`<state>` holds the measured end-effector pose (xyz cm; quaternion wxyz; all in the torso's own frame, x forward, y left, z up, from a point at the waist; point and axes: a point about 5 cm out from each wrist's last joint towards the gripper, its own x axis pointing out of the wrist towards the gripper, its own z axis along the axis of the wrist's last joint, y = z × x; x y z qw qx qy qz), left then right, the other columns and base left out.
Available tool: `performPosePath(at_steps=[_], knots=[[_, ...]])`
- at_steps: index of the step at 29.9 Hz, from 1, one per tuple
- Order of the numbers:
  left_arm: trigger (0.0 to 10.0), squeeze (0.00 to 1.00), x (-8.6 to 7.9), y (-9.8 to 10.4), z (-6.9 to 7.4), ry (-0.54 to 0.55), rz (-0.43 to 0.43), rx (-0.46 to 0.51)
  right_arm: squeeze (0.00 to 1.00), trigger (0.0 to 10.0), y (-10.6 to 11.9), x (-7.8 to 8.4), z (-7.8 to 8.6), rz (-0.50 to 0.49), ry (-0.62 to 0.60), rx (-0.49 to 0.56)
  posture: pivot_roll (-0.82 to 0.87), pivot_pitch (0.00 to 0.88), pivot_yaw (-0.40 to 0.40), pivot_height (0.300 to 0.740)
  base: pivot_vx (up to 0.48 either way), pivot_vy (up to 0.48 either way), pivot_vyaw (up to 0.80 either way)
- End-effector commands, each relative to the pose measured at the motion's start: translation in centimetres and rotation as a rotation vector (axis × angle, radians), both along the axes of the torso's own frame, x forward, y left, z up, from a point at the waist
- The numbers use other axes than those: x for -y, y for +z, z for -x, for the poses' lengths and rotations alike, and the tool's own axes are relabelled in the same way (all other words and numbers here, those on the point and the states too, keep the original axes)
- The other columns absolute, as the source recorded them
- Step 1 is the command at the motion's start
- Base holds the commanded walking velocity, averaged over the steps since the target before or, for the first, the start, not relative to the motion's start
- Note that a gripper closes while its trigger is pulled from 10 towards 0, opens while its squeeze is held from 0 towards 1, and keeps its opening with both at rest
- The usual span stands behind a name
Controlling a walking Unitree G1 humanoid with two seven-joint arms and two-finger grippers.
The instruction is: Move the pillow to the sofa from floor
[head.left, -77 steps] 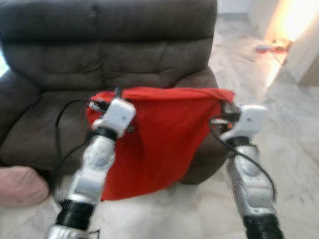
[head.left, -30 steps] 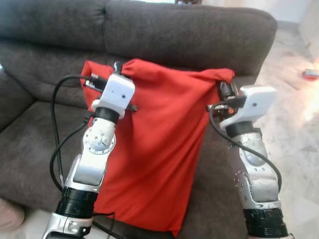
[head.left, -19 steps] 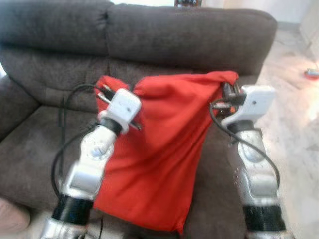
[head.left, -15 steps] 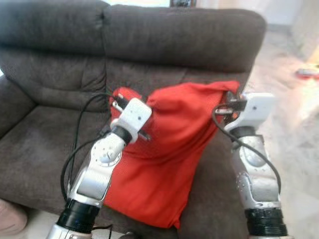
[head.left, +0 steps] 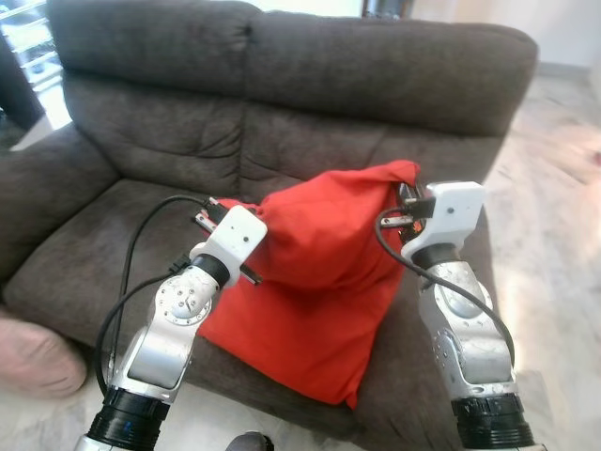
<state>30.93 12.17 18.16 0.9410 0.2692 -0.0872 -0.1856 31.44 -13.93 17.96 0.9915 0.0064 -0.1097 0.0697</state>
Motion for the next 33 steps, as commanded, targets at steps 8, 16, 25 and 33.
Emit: performPosePath(at_steps=[8, 16, 25, 33], knots=[[10.0, 0.00, -0.4, 0.8, -0.3, 0.038, -0.027, 0.043, 0.00, 10.0, 0.3, -0.3, 0.1, 0.010, 0.029, 0.011, 0.13, 0.060, -0.015, 0.740, 0.000, 0.000, 0.00], [10.0, 1.00, -1.3, 1.7, -0.7, 0.131, -0.033, 0.095, 1.00, 10.0, 0.3, -0.7, 0.2, 0.023, 0.061, 0.015, 0.13, 0.064, -0.016, 0.740, 0.000, 0.000, 0.00], [10.0, 1.00, -1.0, 1.8, -0.8, 0.134, -0.051, 0.112, 0.00, 10.0, 0.5, -0.1, 0.0, 0.070, -0.011, 0.037, 0.13, 0.068, -0.015, 0.740, 0.000, 0.000, 0.00], [10.0, 0.00, -2.4, -2.6, -0.6, 0.198, 0.016, -0.045, 0.00, 10.0, -3.9, 4.7, -0.2, 0.051, -0.258, -0.144, 0.13, 0.068, -0.013, 0.740, 0.000, 0.000, 0.00]])
